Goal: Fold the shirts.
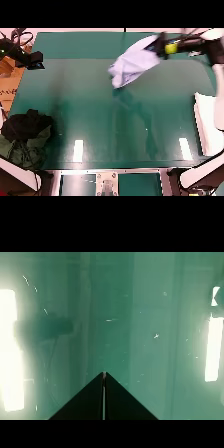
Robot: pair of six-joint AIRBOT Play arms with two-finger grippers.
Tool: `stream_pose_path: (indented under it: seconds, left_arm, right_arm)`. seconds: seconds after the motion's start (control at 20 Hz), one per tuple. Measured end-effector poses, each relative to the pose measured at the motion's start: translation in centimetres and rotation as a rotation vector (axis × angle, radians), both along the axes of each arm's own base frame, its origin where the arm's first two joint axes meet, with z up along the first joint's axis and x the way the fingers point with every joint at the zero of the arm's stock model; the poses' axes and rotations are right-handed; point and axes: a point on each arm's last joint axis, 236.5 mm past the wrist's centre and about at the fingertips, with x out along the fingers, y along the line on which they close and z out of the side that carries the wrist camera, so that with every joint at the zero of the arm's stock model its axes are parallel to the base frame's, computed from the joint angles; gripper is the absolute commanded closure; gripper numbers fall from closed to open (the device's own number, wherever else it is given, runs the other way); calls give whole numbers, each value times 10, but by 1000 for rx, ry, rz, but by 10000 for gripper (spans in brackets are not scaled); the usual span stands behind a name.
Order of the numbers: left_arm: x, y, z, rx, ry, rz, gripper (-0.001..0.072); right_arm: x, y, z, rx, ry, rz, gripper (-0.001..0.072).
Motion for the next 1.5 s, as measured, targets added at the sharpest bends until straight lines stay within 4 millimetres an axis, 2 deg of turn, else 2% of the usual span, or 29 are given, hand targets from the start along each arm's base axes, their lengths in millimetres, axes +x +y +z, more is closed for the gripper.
stream_pose_path:
  seconds: [0.15, 0.35, 0.55, 0.65, 0.75, 0.9, 1.05, 1.25, 1.5]
  left_arm:
    - [-1, -1, 0, -1, 6, -2, 683]
    - [-3, -1, -1, -2, 13, -5, 683]
    - [-5, -3, -1, -12, 22, -10, 683]
    - [-7, -4, -1, -15, 27, -12, 683]
    - [-7, -5, -1, -16, 30, -13, 683]
    - [-8, -5, -2, -19, 34, -15, 683]
    - [-9, -6, -2, -20, 36, -17, 683]
    - [-10, -6, -2, -23, 42, -19, 683]
    - [-13, -8, -2, -27, 52, -24, 683]
  right_arm:
    - [-9, -106, 27, -73, 21, -221, 703]
    - [-30, -220, 35, -114, 65, -481, 702]
    - [-57, -315, 27, -127, 149, -758, 702]
    - [-77, -355, 19, -163, 209, -889, 702]
    - [-97, -387, 17, -201, 246, -1004, 702]
    - [-123, -417, 17, -251, 287, -1122, 702]
    - [-144, -433, 16, -301, 329, -1190, 703]
    - [-190, -438, -1, -381, 517, -1255, 703]
    - [-251, -423, -10, -461, 754, -1283, 703]
